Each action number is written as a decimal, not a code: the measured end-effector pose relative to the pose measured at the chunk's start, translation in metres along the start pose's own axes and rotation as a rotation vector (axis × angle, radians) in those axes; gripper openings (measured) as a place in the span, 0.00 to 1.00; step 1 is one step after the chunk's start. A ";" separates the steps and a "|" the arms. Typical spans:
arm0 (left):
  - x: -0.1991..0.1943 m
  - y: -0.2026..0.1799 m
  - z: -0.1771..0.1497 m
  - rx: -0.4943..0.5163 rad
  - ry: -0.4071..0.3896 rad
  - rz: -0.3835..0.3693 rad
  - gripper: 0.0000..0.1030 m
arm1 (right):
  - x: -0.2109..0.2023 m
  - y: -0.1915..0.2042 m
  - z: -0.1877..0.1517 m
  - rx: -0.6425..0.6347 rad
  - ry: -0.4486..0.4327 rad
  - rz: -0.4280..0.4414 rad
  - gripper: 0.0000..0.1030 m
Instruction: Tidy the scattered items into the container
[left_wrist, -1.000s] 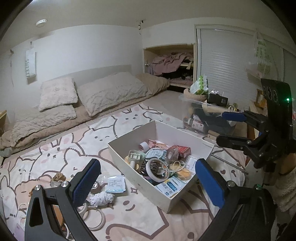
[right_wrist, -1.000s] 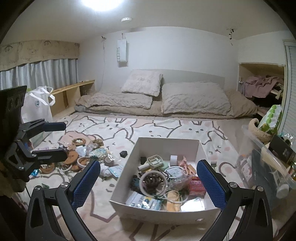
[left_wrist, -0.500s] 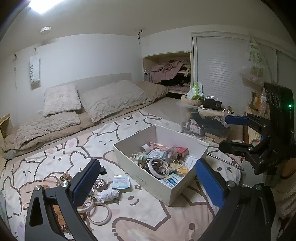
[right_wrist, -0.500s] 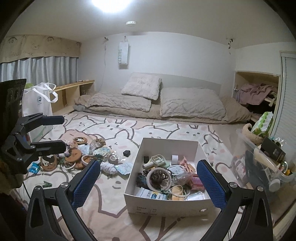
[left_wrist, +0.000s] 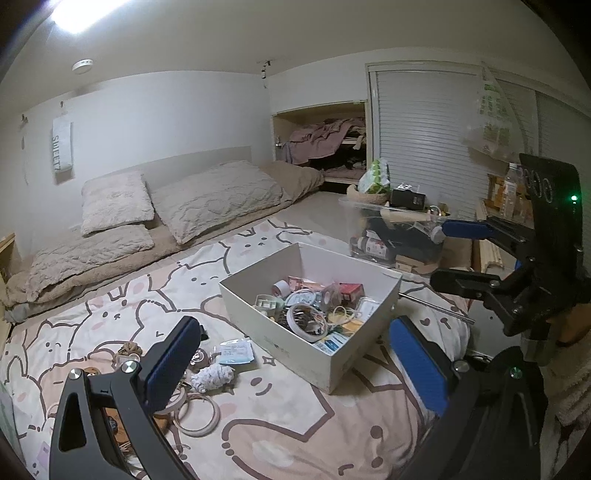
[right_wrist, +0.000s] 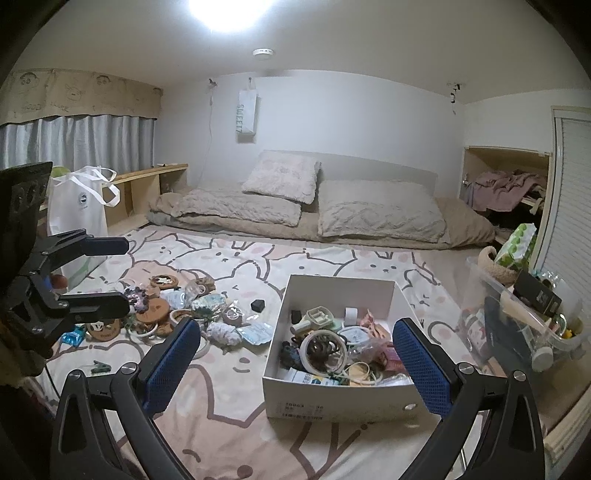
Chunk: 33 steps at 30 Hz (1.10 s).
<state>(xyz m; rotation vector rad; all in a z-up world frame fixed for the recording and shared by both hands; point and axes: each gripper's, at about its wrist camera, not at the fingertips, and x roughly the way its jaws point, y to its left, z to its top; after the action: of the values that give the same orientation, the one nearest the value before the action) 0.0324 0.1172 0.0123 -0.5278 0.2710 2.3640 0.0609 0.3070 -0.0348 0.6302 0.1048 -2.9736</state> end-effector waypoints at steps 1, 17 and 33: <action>-0.002 -0.001 0.000 0.005 -0.003 0.000 1.00 | -0.001 0.000 -0.001 0.001 0.001 -0.001 1.00; -0.015 -0.004 -0.001 0.049 -0.041 0.049 1.00 | -0.009 0.013 -0.006 -0.026 0.011 -0.018 1.00; -0.013 -0.009 -0.005 0.070 -0.039 0.046 1.00 | -0.008 0.018 -0.009 -0.046 0.023 -0.019 1.00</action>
<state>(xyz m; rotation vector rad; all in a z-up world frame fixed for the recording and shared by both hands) 0.0488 0.1142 0.0130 -0.4456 0.3506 2.3969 0.0736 0.2905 -0.0408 0.6609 0.1807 -2.9735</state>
